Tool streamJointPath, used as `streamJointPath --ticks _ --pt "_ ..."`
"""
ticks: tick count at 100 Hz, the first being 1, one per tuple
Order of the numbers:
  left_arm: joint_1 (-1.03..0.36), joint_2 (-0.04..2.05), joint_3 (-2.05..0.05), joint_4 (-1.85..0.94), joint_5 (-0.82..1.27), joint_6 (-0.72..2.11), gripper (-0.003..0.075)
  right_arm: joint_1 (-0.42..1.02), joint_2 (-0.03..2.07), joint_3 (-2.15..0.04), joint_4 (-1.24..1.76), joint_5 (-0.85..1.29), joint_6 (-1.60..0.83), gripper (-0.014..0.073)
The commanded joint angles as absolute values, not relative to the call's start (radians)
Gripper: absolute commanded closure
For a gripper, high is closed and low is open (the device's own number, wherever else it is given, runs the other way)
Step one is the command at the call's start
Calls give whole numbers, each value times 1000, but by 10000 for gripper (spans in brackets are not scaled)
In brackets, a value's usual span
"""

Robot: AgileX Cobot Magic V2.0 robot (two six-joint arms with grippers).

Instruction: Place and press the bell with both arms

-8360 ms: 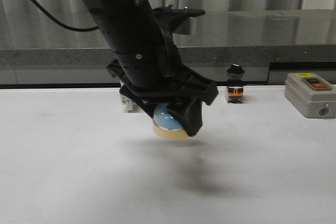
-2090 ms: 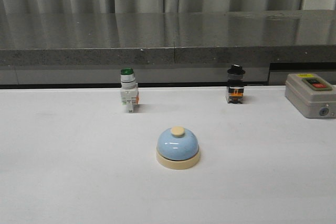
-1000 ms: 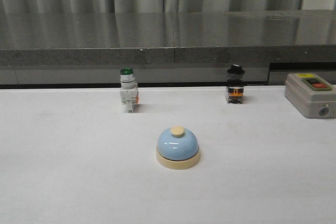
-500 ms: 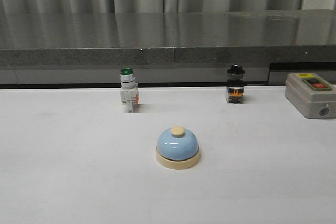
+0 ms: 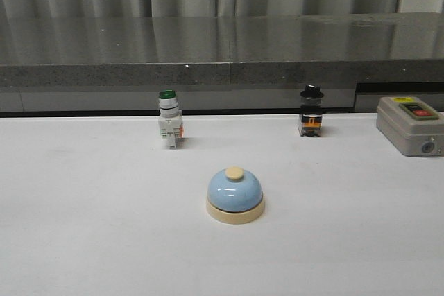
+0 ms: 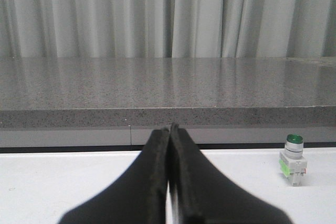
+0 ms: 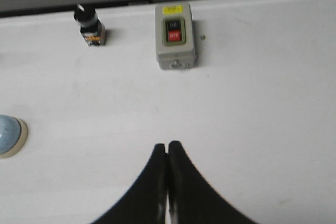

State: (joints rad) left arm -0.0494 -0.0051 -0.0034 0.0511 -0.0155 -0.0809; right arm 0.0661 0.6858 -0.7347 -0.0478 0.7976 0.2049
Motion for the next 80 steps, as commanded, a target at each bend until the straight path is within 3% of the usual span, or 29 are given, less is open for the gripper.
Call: streamJointPath --ticks 1,39,80 --pt "-48 -37 52 50 -99 -91 741 59 758 -796 -48 799 204 658" --pt "-48 -37 52 50 -99 -91 741 95 892 -801 -33 787 164 658" --pt "-48 -37 52 50 -99 -91 741 360 1162 -823 -6 598 165 658"
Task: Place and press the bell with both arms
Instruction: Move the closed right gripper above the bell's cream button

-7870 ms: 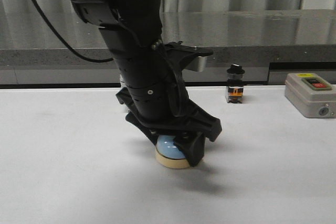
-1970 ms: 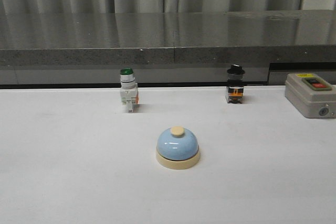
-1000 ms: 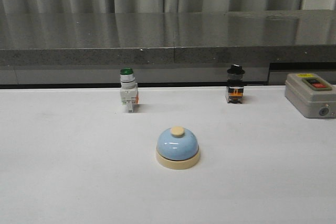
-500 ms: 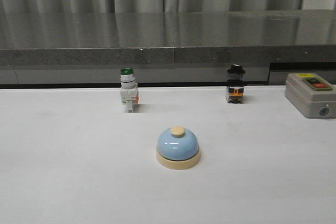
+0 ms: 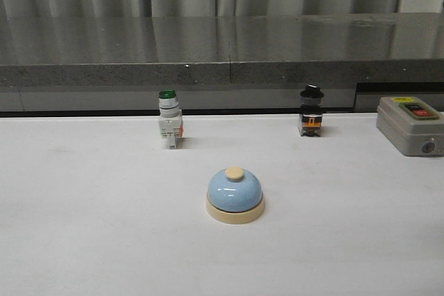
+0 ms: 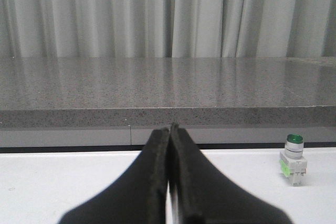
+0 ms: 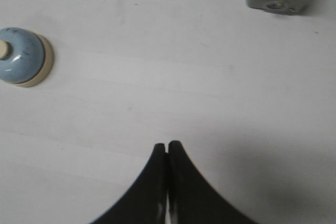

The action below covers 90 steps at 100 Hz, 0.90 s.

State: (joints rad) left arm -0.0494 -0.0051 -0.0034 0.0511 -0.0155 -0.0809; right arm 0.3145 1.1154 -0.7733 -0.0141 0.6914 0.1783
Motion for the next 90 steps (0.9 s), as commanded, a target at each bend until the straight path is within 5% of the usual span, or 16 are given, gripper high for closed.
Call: streamJointPath --ticks 1,90 --pt "-48 -37 52 50 -99 -91 741 364 1168 -825 0 596 165 658" --pt "-48 -37 52 50 -99 -91 741 645 1755 -1236 0 527 165 658"
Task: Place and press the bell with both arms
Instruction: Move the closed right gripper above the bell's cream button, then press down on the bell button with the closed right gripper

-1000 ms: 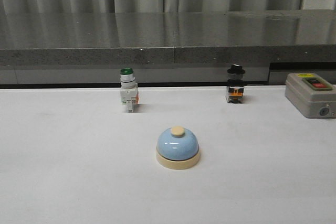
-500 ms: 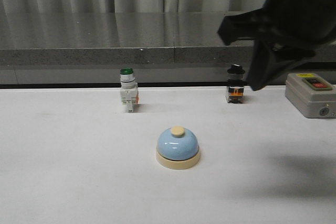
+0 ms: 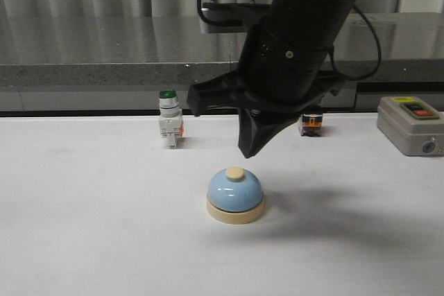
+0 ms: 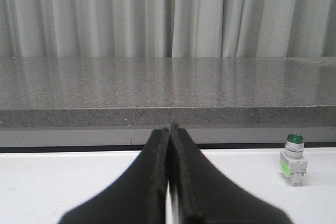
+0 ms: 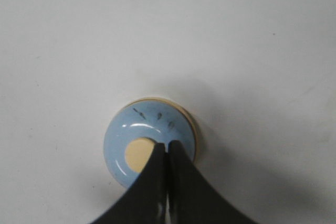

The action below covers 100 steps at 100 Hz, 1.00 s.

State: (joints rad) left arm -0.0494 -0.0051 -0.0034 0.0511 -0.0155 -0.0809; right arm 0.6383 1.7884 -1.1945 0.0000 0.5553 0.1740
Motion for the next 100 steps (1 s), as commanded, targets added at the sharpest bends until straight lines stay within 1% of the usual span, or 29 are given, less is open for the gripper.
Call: streamJointPath --ticks 1,31,73,100 --pt "-48 -37 52 50 -99 -91 741 646 1758 -1238 0 527 165 658" --pt "-48 -37 52 50 -99 -91 741 661 1764 -1247 0 527 165 658" --pt "-48 -37 52 50 -99 -91 741 670 1823 -1247 13 533 165 658" --pt "-48 -37 52 50 -97 -91 741 664 1751 -1249 7 535 165 658"
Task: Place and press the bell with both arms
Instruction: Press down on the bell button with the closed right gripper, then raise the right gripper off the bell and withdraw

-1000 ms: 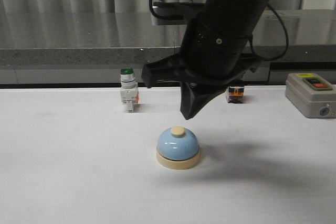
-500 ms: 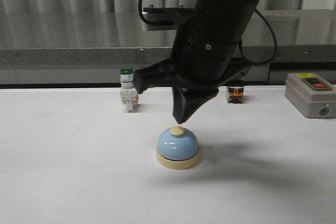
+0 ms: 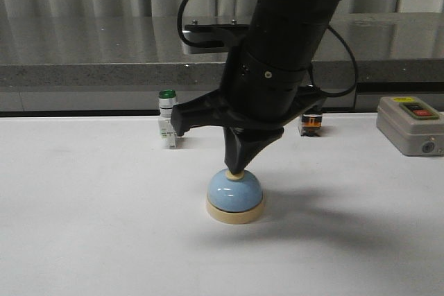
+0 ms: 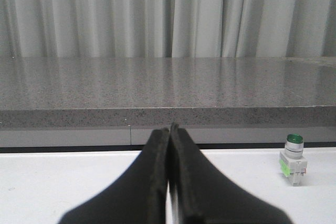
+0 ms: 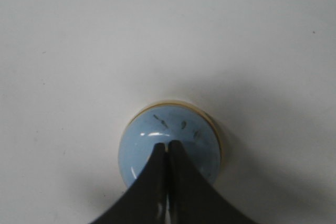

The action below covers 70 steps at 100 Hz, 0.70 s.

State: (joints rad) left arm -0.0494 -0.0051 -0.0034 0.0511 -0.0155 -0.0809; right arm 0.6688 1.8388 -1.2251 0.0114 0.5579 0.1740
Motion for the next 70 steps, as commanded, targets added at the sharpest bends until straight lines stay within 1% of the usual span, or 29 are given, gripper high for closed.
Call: streamJointPath --ticks 1,16,38,70 --pt "-48 -37 52 50 -97 -91 741 662 1747 -1249 6 535 165 658" --pt "-48 -37 52 50 -97 -91 741 616 1666 -1245 -36 535 165 658" --pt "-48 -37 52 50 -97 -91 741 471 1513 -1199 -47 534 165 658" --pt "-48 -37 52 50 -97 -91 741 280 1219 -990 -63 452 165 658"
